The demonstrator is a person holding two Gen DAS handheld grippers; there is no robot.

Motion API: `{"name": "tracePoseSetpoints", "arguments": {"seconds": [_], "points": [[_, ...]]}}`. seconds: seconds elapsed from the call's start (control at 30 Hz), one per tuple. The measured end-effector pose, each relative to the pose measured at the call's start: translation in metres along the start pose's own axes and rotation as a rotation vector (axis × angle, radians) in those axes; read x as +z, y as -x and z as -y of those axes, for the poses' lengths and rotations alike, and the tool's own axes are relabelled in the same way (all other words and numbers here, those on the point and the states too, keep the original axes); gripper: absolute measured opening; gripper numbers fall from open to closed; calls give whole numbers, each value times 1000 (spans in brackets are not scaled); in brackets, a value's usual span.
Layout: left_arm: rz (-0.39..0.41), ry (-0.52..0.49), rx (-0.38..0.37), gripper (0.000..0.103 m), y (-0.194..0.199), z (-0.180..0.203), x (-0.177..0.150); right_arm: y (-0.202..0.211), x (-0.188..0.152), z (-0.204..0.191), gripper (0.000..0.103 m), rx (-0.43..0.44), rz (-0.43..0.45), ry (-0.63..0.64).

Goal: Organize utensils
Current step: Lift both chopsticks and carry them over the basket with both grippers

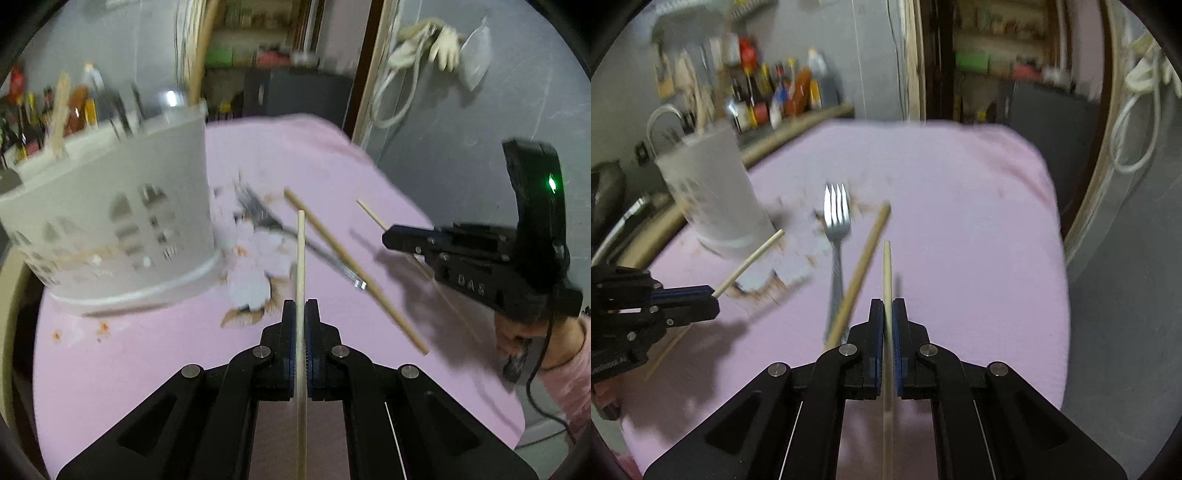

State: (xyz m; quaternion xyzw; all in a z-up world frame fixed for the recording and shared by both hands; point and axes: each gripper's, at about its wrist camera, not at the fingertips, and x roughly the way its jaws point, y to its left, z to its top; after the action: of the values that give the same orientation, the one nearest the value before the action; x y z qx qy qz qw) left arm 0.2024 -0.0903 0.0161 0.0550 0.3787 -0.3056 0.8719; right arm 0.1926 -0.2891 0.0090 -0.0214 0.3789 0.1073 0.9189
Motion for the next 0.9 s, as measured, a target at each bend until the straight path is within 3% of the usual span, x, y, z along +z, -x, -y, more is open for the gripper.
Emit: {"name": "tracePoseSetpoints", "arguments": {"seconds": [0.27, 0.4, 0.63, 0.77, 0.9], "points": [[373, 1, 73, 3, 39, 9, 12, 73, -2, -49, 3, -90, 482, 104], [535, -23, 128, 3, 56, 7, 26, 92, 6, -73, 3, -127, 668, 151], [757, -2, 217, 3, 87, -24, 49, 106, 36, -105, 3, -174, 882, 191], [820, 19, 249, 3, 115, -53, 59, 110, 53, -115, 3, -138, 949, 170], [861, 76, 234, 3, 132, -86, 69, 109, 78, -116, 3, -49, 1002, 112]]}}
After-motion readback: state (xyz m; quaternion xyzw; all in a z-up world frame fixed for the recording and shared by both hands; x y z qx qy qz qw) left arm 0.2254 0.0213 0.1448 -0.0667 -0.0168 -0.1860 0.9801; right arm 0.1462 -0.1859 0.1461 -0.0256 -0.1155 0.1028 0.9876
